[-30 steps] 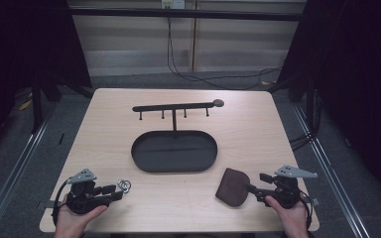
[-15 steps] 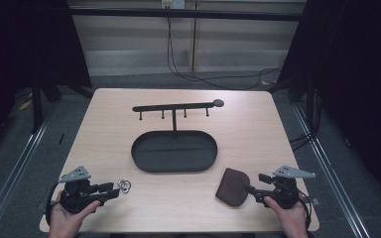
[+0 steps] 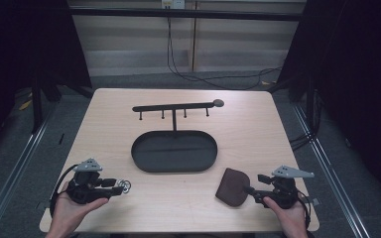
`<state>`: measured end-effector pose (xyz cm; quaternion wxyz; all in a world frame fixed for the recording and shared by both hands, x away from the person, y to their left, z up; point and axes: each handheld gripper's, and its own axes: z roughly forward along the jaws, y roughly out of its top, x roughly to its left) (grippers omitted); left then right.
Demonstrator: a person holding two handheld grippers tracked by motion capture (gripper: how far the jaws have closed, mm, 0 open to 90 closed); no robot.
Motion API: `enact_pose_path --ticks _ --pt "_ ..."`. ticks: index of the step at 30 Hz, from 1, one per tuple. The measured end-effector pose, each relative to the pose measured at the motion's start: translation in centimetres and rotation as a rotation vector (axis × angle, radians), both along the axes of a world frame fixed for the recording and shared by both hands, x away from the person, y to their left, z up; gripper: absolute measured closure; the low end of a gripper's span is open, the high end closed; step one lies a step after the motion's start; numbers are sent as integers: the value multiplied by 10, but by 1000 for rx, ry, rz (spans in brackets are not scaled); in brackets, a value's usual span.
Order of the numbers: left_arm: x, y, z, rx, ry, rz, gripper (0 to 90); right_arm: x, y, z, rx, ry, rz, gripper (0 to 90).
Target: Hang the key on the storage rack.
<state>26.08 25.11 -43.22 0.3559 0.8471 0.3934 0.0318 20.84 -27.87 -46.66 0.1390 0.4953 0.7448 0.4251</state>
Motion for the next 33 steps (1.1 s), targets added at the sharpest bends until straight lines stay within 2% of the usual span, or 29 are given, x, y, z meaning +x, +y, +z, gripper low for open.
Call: enact_pose_path --ticks 6,9,10,12,15,17,18,20,22,25,29,31,33 --pt "9 -8 9 5 17 -55 511 0 0 0 1 0 3 270" --pt "10 -13 13 40 27 -50 479 0 0 0 2 2 2 270" --pt "11 -17 12 58 41 -50 436 0 0 0 2 3 2 269" --pt "12 -23 12 94 29 -47 417 0 0 0 0 2 4 270" --pt "17 -26 13 106 57 -58 420 0 0 0 -2 1 3 270" --pt "22 -28 14 119 83 -55 448 0 0 0 0 1 4 267" --pt "23 -29 14 122 91 -48 489 0 0 0 1 -1 6 267" --pt "29 -30 16 134 134 -60 512 -1 1 0 -2 -1 7 269" --pt "33 -32 18 145 134 -52 513 -1 2 0 -6 -2 12 269" --pt "38 -39 21 181 156 -110 510 -1 2 0 -8 -7 17 270" --pt "40 -45 23 228 160 -138 549 0 2 0 -7 -2 17 270" --pt "40 -47 23 258 152 -137 595 -1 3 0 -9 -2 27 270" --pt "42 -46 21 272 148 -126 602 -1 3 0 -12 -2 30 270"
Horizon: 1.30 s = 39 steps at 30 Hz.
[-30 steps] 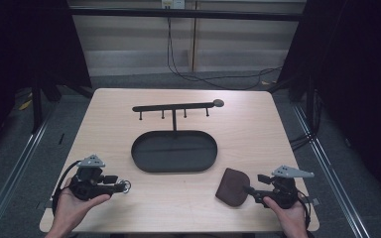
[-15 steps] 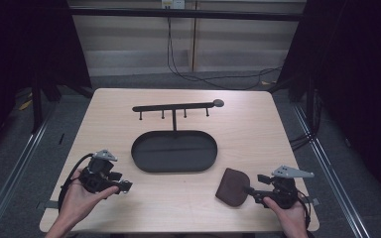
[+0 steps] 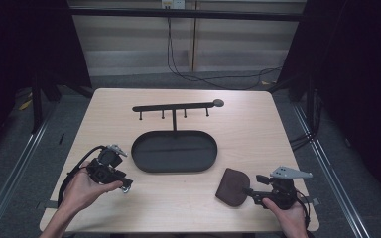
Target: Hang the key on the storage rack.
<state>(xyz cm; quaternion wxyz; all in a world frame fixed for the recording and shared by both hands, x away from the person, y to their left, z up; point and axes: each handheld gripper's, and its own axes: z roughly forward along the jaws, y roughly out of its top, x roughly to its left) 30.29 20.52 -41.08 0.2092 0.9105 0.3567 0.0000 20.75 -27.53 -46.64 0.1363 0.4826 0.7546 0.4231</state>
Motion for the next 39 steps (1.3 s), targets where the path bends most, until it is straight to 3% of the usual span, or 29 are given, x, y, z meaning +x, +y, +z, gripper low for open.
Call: enact_pose_path --ticks 4,7,11,13,15,17,20,24,30,34,39 --pt "8 4 -4 6 2 39 679 0 0 0 -3 -2 4 270" --pt "14 5 -7 28 22 41 705 0 0 0 -2 -2 3 270" --pt "20 6 -11 35 78 22 720 1 1 -2 -8 13 12 269" --pt "20 4 -12 26 67 15 751 1 2 -2 -9 15 15 268" --pt "22 2 -14 46 83 7 763 1 2 -2 -9 12 17 268" --pt "25 2 -20 76 107 3 764 1 2 -2 -9 11 17 268" --pt "28 3 -23 84 114 20 770 1 2 -2 -9 12 17 268" --pt "33 4 -27 97 157 5 775 1 2 -2 -11 17 18 268" --pt "37 1 -33 113 183 6 777 1 2 -2 -12 20 21 267" --pt "40 0 -40 152 203 -5 762 2 3 -3 -15 23 27 266" --pt "41 -3 -43 158 217 -18 766 2 3 -3 -15 28 27 264"
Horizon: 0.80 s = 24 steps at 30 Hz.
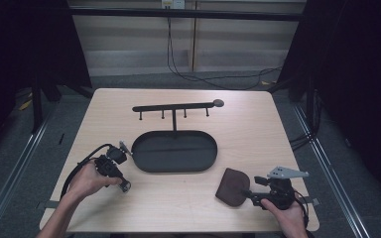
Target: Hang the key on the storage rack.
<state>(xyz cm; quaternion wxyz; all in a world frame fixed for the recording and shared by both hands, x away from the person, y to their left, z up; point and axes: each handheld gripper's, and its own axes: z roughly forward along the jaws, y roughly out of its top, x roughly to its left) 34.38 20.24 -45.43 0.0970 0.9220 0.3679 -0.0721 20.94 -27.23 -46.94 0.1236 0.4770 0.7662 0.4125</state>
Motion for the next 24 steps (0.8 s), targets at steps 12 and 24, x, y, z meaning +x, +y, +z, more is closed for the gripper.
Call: enact_pose_path --ticks 12,24 --pt "-3 -6 3 -36 41 -61 882 1 1 -1 -3 9 10 250" --pt "-7 -22 17 36 26 -109 893 2 1 -1 0 13 6 248"
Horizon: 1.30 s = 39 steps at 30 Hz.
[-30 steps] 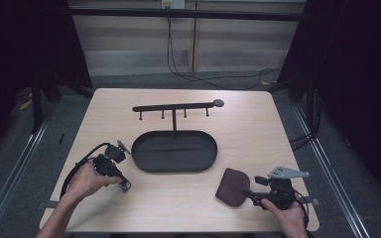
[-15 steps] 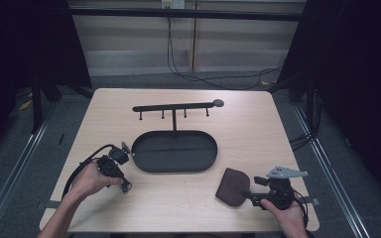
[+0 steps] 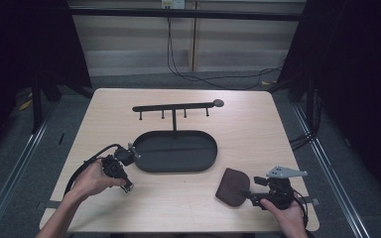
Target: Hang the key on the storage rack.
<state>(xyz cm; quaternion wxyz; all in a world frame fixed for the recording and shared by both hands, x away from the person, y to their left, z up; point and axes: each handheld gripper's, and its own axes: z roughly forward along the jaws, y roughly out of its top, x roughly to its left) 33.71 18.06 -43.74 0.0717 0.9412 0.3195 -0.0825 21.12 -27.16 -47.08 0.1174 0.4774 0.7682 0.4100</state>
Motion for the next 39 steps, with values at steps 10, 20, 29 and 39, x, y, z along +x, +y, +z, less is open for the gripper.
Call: enact_pose_path --ticks 10,20,29,39 --pt "5 5 30 -63 -46 10 893 1 0 0 -2 5 7 248" --pt "5 7 46 -64 -69 1 893 0 0 0 -1 4 4 248" --pt "8 12 59 -70 -89 26 894 1 0 0 0 6 4 247" --pt "1 8 79 -64 -94 -31 894 1 0 0 2 6 2 246"
